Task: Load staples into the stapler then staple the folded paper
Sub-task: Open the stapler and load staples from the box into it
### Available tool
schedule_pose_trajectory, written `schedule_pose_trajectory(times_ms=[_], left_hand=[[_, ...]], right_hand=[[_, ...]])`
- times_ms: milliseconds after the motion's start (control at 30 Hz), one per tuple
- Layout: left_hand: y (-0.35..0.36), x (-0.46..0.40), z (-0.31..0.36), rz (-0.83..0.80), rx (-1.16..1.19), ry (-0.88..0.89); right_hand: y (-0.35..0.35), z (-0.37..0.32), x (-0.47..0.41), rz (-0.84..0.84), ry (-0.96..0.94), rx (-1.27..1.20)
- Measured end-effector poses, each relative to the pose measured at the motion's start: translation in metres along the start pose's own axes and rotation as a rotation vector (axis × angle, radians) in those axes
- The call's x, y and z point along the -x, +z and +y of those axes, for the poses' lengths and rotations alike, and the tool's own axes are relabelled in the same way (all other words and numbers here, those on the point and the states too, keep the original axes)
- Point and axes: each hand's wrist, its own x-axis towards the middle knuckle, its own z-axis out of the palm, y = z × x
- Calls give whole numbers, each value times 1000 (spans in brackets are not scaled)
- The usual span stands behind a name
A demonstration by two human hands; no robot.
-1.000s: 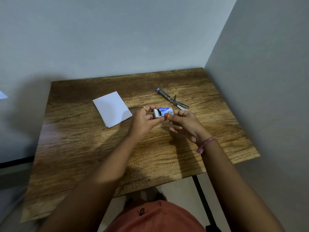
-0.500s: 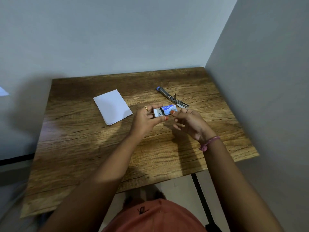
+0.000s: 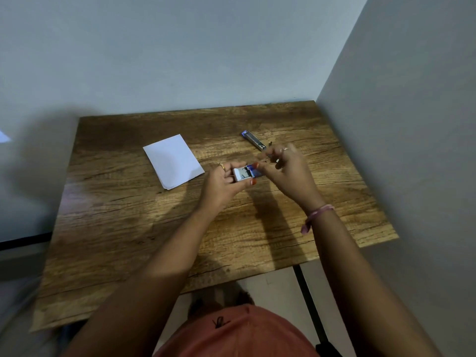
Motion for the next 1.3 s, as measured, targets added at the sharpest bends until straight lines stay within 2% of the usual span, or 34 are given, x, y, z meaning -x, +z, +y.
schedule_pose_trajectory(times_ms=[100,233,333,633,833,967,1033,1167,1300], left_hand=[[0,-1,-2,-25,22,4],[-2,-3,-1,-28,11,-22],[-3,-4,0,-31,-5,-24],[-8,-9,-1,-8,-49,-11],[-9,-10,-9,-1,-52,-28],[-8,-11,-19,40,-74,-54],[-10,-13,-24,61,-71,-77],[-14,-14,-37,62,-132,-105],[-13,-13,-43,51,-157,-112]], right_hand=[[1,-12,-4,-190,-120,277],[6,-25,-9,-198,-179,532],[8,-32,-14,-213,-177,608],[17,-31,-23,-236,-171,501],[19,-16,-23,-181,-116,155],[13,2,-19,-126,-53,19],[11,19,-14,-185,2,25],[16,50,1,-469,126,248],[22,61,5,-566,168,274]])
